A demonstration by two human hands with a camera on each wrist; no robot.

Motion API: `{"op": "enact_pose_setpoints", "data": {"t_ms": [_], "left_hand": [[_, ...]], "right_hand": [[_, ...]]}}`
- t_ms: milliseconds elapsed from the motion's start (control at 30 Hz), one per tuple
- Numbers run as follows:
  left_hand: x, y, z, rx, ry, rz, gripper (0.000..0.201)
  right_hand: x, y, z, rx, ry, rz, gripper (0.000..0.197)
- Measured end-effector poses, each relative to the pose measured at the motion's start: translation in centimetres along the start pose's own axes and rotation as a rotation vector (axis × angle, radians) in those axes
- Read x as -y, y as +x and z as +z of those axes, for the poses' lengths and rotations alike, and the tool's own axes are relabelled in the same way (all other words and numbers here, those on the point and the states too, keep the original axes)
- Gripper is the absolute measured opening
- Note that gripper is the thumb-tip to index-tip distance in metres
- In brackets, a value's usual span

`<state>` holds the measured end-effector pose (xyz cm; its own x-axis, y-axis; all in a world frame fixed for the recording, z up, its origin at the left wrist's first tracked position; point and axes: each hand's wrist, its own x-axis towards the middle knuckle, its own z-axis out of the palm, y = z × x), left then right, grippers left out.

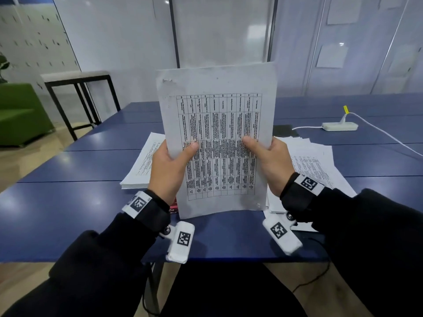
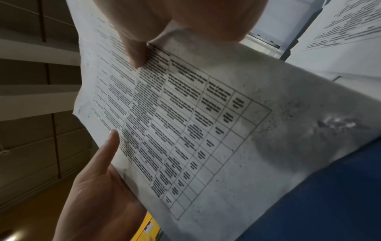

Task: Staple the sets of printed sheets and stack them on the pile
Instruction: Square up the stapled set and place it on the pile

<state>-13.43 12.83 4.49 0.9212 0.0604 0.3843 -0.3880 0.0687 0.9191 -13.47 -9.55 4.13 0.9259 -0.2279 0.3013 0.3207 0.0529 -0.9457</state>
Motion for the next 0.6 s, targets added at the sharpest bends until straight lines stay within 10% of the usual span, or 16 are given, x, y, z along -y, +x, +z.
{"op": "enact_pose_setpoints", "data": {"t_ms": [300, 467, 600], "left_hand": [[0.0, 1.2, -2.5, -0.038, 0.103, 0.001, 0.013], [-3.8, 3.1, -9.9, -0.145, 0.254, 0.121, 0.015], [-6.8, 3.2, -16.1, -0.278, 0.364, 0.127, 0.028]], "right_hand": [[0.1, 1.4, 2.2, 0.097, -0.024, 0.015, 0.026], [0.4, 3.4, 5.9, 0.308, 0.115, 0.287, 0.039], [-1.7, 3.6, 10.4, 0.65, -0.721, 0.021, 0.035]]}}
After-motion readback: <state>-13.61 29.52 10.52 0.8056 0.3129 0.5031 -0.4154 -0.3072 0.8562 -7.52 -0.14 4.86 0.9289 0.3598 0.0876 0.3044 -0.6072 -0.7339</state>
